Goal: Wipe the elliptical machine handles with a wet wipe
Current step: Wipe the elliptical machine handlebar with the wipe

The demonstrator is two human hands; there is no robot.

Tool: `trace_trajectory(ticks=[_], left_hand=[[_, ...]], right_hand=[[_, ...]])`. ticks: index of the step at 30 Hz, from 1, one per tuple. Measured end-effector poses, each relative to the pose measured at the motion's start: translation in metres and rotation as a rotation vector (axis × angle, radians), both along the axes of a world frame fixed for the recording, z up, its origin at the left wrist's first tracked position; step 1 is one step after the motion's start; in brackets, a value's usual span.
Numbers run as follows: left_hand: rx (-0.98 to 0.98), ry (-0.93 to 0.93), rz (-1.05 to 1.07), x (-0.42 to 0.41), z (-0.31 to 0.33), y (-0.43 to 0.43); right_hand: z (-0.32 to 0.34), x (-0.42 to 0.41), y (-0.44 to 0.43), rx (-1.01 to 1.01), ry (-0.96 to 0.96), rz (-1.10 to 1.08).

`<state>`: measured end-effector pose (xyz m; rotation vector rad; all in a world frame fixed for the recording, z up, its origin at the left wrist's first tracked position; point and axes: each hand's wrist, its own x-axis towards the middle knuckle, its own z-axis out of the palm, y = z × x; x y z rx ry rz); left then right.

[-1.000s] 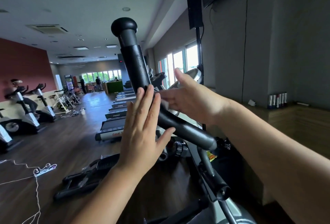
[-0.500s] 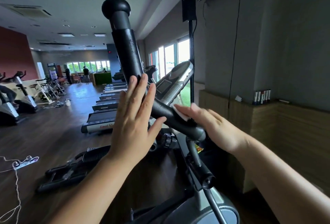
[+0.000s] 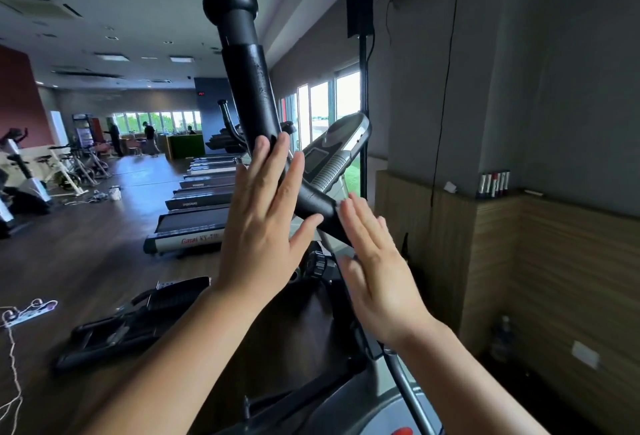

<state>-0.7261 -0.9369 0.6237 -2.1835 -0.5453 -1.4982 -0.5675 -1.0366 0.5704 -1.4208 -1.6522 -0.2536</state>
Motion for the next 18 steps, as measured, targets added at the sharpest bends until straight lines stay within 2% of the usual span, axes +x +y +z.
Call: trace_trajectory(ticks=[3,6,11,14,16,18], left_hand=[[0.002,0.004,-0.026,-0.001,0.0,0.001],[0.015,0.004,-0.07,-0.006,0.0,0.004],[-0.012,0.017,-0.165,-0.009,-0.002,0.008],[-0.074,-0.034,-0.287,-0.013,-0.014,-0.001],[-0.142,-0.121,-0.394,-0.016,-0.036,-0.016],[-0.391,-0.257,-0.467,-0.017,-0.06,-0.038]], right_hand=[[-0.008,-0.002,-0.001,0.016,0.004,-0.028],[-0.035,0.015,-0.008,0.032,0.134,-0.174],[-0.008,0.0,0.008,0.232,0.13,-0.205],[-0.001,0.0,-0.003,0.364,0.147,-0.307],[-0.001,-0.004,-0.016,0.444,0.143,-0.329],[-0.004,-0.015,-0.027,0.486,0.065,-0.299]])
